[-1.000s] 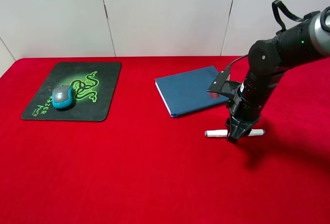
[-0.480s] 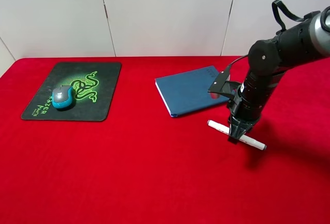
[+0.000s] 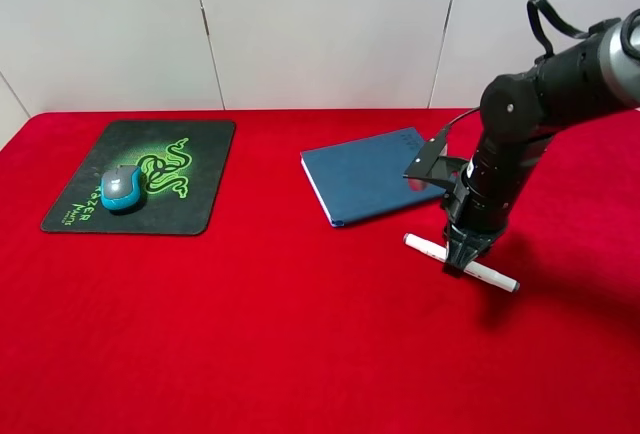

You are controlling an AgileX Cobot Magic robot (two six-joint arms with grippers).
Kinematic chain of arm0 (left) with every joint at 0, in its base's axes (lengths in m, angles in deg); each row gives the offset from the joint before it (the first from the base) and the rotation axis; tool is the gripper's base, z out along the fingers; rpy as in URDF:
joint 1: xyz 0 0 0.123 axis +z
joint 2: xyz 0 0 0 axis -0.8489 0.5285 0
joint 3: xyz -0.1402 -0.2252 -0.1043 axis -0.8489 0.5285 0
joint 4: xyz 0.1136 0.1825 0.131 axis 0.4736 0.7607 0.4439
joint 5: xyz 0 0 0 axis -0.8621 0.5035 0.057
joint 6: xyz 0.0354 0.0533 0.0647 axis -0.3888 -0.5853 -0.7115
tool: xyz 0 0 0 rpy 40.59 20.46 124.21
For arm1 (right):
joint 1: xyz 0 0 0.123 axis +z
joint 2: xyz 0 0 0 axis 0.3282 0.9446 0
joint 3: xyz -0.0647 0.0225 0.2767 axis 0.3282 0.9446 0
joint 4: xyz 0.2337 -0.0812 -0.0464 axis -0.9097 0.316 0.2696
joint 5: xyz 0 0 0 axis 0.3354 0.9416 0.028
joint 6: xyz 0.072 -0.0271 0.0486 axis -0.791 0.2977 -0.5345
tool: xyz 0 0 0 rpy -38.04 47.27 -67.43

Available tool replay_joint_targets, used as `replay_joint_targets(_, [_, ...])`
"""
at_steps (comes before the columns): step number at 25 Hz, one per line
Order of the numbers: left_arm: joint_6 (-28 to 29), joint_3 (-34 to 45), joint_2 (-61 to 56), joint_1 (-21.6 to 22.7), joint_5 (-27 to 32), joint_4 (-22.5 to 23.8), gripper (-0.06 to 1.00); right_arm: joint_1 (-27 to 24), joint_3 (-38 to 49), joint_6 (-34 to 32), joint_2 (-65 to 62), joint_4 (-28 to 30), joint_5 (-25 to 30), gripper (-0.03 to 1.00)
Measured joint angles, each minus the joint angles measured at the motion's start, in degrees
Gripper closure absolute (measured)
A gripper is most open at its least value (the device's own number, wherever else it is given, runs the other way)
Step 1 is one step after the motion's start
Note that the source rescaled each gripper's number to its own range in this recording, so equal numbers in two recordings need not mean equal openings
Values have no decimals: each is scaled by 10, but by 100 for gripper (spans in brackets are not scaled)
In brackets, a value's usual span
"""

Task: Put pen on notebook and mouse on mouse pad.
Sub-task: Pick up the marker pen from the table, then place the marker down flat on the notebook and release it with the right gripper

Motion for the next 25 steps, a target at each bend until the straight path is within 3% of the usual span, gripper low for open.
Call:
replay_joint_targets(12, [0,0,0,0,0,0,-5,0,-108,-51,0,1,102,96])
replay_joint_targets(25, [0,0,0,0,0,0,-6,0,-299,-79,45,1,189,96])
